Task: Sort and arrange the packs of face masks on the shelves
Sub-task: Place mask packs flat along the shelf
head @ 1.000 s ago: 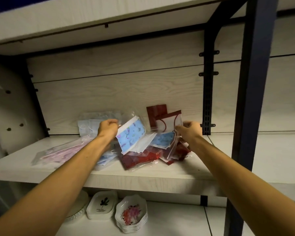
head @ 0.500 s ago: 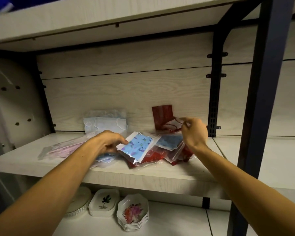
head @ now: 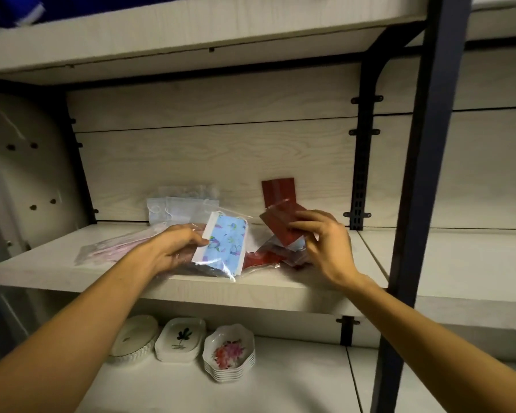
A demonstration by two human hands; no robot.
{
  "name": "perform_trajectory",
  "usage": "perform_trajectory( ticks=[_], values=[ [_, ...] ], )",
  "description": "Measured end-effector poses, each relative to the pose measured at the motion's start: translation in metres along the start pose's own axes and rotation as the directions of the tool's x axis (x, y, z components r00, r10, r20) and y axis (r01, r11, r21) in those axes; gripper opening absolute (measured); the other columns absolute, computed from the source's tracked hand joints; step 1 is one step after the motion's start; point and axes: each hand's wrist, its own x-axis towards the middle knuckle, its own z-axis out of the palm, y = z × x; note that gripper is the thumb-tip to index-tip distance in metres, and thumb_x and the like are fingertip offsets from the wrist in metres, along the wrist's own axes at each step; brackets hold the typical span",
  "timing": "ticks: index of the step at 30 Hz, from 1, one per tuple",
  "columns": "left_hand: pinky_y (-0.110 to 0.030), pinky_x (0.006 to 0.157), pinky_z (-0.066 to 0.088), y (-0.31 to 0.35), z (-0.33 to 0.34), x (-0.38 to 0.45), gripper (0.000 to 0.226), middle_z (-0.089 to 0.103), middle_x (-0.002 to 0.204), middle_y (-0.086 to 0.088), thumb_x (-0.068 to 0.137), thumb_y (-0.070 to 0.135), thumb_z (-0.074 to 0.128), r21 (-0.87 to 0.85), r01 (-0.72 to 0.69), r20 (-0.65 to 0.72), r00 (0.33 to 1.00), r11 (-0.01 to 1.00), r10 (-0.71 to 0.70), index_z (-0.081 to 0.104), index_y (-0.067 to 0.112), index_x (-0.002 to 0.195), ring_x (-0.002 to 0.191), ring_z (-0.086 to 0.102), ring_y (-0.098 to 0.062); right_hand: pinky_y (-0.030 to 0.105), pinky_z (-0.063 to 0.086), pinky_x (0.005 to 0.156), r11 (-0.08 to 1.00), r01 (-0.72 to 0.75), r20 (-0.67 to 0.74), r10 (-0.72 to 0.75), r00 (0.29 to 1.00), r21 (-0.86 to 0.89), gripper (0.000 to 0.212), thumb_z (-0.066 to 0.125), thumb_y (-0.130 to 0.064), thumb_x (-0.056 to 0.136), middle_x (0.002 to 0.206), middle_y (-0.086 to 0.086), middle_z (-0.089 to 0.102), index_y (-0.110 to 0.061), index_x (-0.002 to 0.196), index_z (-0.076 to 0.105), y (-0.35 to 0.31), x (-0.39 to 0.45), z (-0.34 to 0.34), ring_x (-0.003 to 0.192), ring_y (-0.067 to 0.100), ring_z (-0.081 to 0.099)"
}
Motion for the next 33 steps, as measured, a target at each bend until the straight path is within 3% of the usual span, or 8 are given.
perform_trajectory(
  ticks=[7, 11, 13, 17, 19, 23, 26, 33],
  values=[
    [-0.038, 0.059, 0.063, -0.006, 0.005, -0.073, 0.036, 0.070, 0.111, -0.027, 0.088, -0.019, 0.045, -0.158, -0.053, 0.054, 0.997, 0.986, 0.062, 0.059, -0.005, 0.118, 0.092, 0.074, -0.034, 0.033, 0.052, 0.101, 0.986, 0.112, -0.051, -0.119, 0.992, -0.127, 0.040, 0.064, -0.003, 0.093, 0.137, 0.004, 0.063, -0.019, 0.129, 0.068, -0.043, -0.064, -0.059, 0.122, 0.023, 0.061],
    [-0.050, 0.090, 0.058, -0.022, 0.022, -0.115, 0.036, 0.064, 0.122, -0.034, 0.081, -0.017, 0.052, -0.167, -0.043, 0.143, 0.987, 0.985, 0.068, 0.061, -0.005, 0.113, 0.117, 0.063, -0.042, 0.032, 0.056, 0.090, 0.954, 0.140, -0.079, -0.166, 0.983, -0.264, 0.042, 0.064, -0.003, 0.095, 0.134, 0.004, 0.065, -0.018, 0.134, 0.064, -0.065, -0.113, -0.103, 0.113, 0.023, 0.068],
    [-0.048, 0.090, 0.056, -0.031, 0.043, -0.136, 0.028, 0.066, 0.118, -0.033, 0.084, -0.019, 0.047, -0.177, -0.031, 0.177, 0.982, 0.984, 0.063, 0.062, -0.005, 0.102, 0.114, 0.064, -0.041, 0.031, 0.054, 0.090, 0.934, 0.157, -0.048, -0.181, 0.982, -0.321, 0.039, 0.063, -0.009, 0.096, 0.134, 0.007, 0.065, -0.015, 0.135, 0.063, -0.068, -0.141, -0.130, 0.113, 0.025, 0.068],
    [-0.037, 0.075, 0.061, -0.049, 0.105, -0.175, 0.032, 0.071, 0.108, -0.024, 0.088, -0.016, 0.047, -0.115, 0.016, 0.370, 0.928, 0.993, 0.028, 0.068, -0.001, 0.106, 0.090, 0.072, -0.029, 0.039, 0.060, 0.088, 0.911, 0.120, -0.031, -0.144, 0.989, -0.393, 0.035, 0.051, -0.022, 0.101, 0.132, 0.006, 0.067, -0.016, 0.133, 0.065, -0.060, -0.193, -0.186, 0.112, 0.024, 0.068],
    [-0.032, 0.074, 0.061, -0.053, 0.135, -0.182, 0.034, 0.074, 0.104, -0.019, 0.088, -0.015, 0.049, -0.078, 0.004, 0.453, 0.891, 0.997, 0.031, 0.070, 0.005, 0.105, 0.085, 0.074, -0.023, 0.040, 0.062, 0.086, 0.902, 0.069, -0.063, -0.106, 0.992, -0.426, 0.034, 0.058, -0.013, 0.097, 0.129, 0.004, 0.069, -0.016, 0.130, 0.067, -0.052, -0.214, -0.217, 0.109, 0.022, 0.070],
    [-0.038, 0.088, 0.059, -0.052, 0.205, -0.191, 0.035, 0.072, 0.116, -0.021, 0.086, -0.011, 0.056, -0.077, -0.004, 0.596, 0.801, 0.997, 0.049, 0.069, 0.006, 0.115, 0.103, 0.072, -0.027, 0.041, 0.062, 0.082, 0.883, -0.114, -0.205, 0.021, 0.979, -0.455, 0.039, 0.071, 0.002, 0.087, 0.121, 0.003, 0.073, -0.015, 0.122, 0.073, -0.029, -0.249, -0.279, 0.099, 0.024, 0.074],
    [-0.042, 0.083, 0.060, -0.049, 0.264, -0.197, 0.032, 0.073, 0.111, -0.022, 0.090, -0.009, 0.054, -0.056, 0.012, 0.645, 0.764, 0.998, 0.027, 0.069, 0.003, 0.115, 0.089, 0.075, -0.026, 0.037, 0.061, 0.083, 0.830, -0.203, -0.244, 0.084, 0.966, -0.519, 0.039, 0.071, 0.000, 0.087, 0.121, 0.003, 0.073, -0.016, 0.122, 0.073, -0.003, -0.268, -0.322, 0.101, 0.025, 0.073],
    [-0.042, 0.082, 0.057, -0.038, 0.420, -0.173, 0.041, 0.071, 0.113, -0.023, 0.087, -0.017, 0.053, 0.001, -0.087, 0.531, 0.844, 0.996, 0.073, 0.059, 0.000, 0.125, 0.103, 0.068, -0.035, 0.036, 0.056, 0.092, 0.780, -0.386, -0.348, 0.229, 0.909, -0.493, 0.044, 0.075, 0.003, 0.079, 0.123, -0.002, 0.072, -0.021, 0.116, 0.076, 0.093, -0.293, -0.406, 0.112, 0.020, 0.067]
  ],
)
